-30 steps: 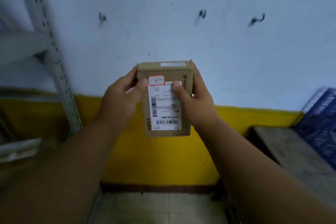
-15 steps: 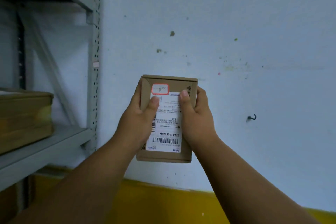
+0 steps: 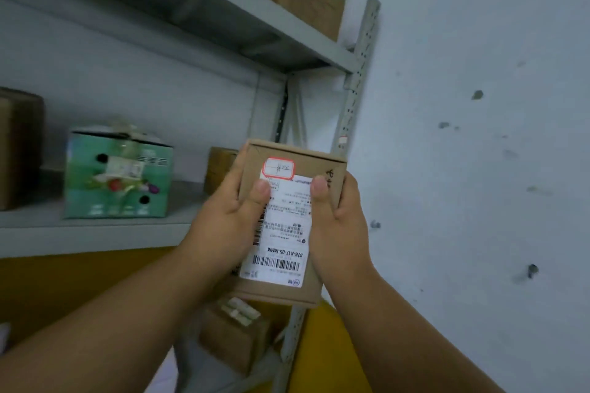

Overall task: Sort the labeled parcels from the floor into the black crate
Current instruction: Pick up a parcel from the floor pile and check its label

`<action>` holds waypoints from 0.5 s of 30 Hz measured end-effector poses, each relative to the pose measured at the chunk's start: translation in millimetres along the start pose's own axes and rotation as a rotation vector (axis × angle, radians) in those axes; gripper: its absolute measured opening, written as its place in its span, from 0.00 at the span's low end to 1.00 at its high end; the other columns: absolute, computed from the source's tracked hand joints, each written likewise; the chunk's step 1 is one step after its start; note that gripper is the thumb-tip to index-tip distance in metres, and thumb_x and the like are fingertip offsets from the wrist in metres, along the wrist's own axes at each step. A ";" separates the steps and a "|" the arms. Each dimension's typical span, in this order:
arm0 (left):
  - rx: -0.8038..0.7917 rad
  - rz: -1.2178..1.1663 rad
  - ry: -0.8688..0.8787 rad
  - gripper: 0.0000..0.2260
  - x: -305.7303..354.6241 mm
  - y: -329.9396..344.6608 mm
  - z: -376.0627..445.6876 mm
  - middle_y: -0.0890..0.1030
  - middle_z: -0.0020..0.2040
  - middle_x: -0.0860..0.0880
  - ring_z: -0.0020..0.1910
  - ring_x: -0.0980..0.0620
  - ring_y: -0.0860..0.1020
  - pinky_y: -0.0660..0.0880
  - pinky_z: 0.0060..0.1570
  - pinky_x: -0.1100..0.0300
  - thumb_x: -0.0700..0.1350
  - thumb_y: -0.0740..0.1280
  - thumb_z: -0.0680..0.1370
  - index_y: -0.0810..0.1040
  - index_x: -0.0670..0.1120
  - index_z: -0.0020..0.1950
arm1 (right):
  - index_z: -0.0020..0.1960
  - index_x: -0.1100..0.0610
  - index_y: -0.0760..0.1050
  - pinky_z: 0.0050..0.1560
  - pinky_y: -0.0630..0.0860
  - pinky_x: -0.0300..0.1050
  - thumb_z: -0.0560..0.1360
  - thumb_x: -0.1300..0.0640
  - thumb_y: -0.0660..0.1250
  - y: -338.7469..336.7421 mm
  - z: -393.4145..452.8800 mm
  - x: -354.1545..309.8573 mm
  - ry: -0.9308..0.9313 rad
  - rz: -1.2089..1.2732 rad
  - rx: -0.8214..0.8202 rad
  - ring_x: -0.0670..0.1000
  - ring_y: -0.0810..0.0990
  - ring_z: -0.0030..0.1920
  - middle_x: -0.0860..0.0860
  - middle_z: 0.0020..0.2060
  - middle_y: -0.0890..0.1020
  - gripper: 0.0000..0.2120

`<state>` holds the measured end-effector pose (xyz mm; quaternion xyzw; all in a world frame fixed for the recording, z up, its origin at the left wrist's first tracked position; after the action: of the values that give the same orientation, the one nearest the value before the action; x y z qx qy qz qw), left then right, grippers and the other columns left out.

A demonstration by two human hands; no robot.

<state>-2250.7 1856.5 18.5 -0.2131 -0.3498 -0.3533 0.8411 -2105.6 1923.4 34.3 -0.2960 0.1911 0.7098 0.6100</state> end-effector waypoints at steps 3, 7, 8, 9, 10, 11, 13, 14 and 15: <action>0.102 0.115 -0.107 0.30 2.6 -57.2 -40.8 0.79 0.47 0.74 0.45 0.70 0.80 0.74 0.33 0.71 0.74 0.54 0.70 0.63 0.69 0.71 | 0.61 0.41 0.72 0.35 0.75 0.27 0.74 0.34 0.60 43.6 -31.0 -14.2 0.023 0.140 -0.112 0.35 0.83 0.43 0.34 0.46 0.84 0.19; 0.159 0.242 -0.179 0.30 22.2 -115.4 -93.7 0.80 0.48 0.71 0.43 0.68 0.82 0.76 0.31 0.71 0.74 0.54 0.70 0.61 0.70 0.72 | 0.59 0.44 0.72 0.34 0.76 0.29 0.74 0.35 0.60 85.3 -80.5 -42.0 0.057 0.217 -0.212 0.37 0.83 0.41 0.43 0.45 0.85 0.19; 0.180 0.267 -0.175 0.30 27.9 -125.3 -104.1 0.80 0.48 0.73 0.43 0.69 0.81 0.75 0.29 0.73 0.74 0.53 0.69 0.59 0.73 0.71 | 0.59 0.44 0.71 0.34 0.77 0.31 0.76 0.37 0.61 92.0 -89.5 -48.2 0.053 0.227 -0.231 0.38 0.84 0.42 0.44 0.46 0.85 0.17; 0.201 0.276 -0.178 0.29 33.4 -134.4 -115.4 0.80 0.47 0.73 0.42 0.70 0.81 0.74 0.28 0.74 0.74 0.53 0.68 0.59 0.75 0.70 | 0.60 0.43 0.71 0.35 0.78 0.33 0.77 0.39 0.62 97.7 -98.4 -55.1 0.052 0.236 -0.249 0.38 0.84 0.43 0.44 0.47 0.85 0.15; 0.212 0.277 -0.180 0.29 37.2 -138.3 -122.6 0.80 0.47 0.72 0.41 0.69 0.81 0.74 0.28 0.74 0.74 0.53 0.68 0.58 0.75 0.70 | 0.61 0.42 0.70 0.37 0.80 0.35 0.78 0.40 0.62 101.0 -104.5 -59.1 0.053 0.240 -0.257 0.39 0.84 0.44 0.44 0.48 0.85 0.14; 0.231 0.280 -0.178 0.30 40.3 -144.6 -132.6 0.81 0.47 0.72 0.41 0.68 0.82 0.75 0.28 0.73 0.74 0.54 0.68 0.58 0.74 0.71 | 0.62 0.41 0.69 0.37 0.81 0.36 0.78 0.40 0.62 104.9 -112.8 -64.9 0.058 0.239 -0.271 0.40 0.84 0.44 0.44 0.49 0.84 0.14; 0.281 0.290 -0.183 0.31 45.9 -162.1 -156.4 0.80 0.48 0.72 0.42 0.69 0.81 0.76 0.31 0.71 0.72 0.55 0.70 0.57 0.72 0.74 | 0.58 0.37 0.68 0.38 0.81 0.37 0.77 0.37 0.61 114.4 -133.6 -81.0 0.069 0.214 -0.310 0.39 0.84 0.44 0.44 0.48 0.84 0.12; 0.301 0.298 -0.186 0.30 50.5 -173.2 -170.3 0.80 0.48 0.73 0.43 0.70 0.81 0.76 0.32 0.72 0.70 0.56 0.72 0.56 0.71 0.74 | 0.56 0.36 0.68 0.38 0.82 0.39 0.76 0.36 0.60 121.0 -147.0 -90.8 0.081 0.208 -0.331 0.40 0.84 0.43 0.44 0.47 0.84 0.10; 0.316 0.319 -0.183 0.29 56.1 -187.3 -184.8 0.79 0.48 0.74 0.43 0.71 0.80 0.75 0.32 0.73 0.69 0.56 0.73 0.56 0.71 0.75 | 0.55 0.36 0.68 0.39 0.82 0.42 0.76 0.36 0.60 130.1 -161.4 -101.5 0.094 0.214 -0.347 0.41 0.84 0.43 0.44 0.47 0.84 0.09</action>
<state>-2280.7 1596.1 -42.0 -0.1626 -0.4375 -0.1359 0.8739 -2194.6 1721.2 -32.4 -0.4075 0.1243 0.7781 0.4616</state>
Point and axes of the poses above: each hand's wrist, its own z-axis towards the middle knuckle, its own y-axis out of the palm, x = y × z, the point moved 1 cm from there along z, towards the middle knuckle
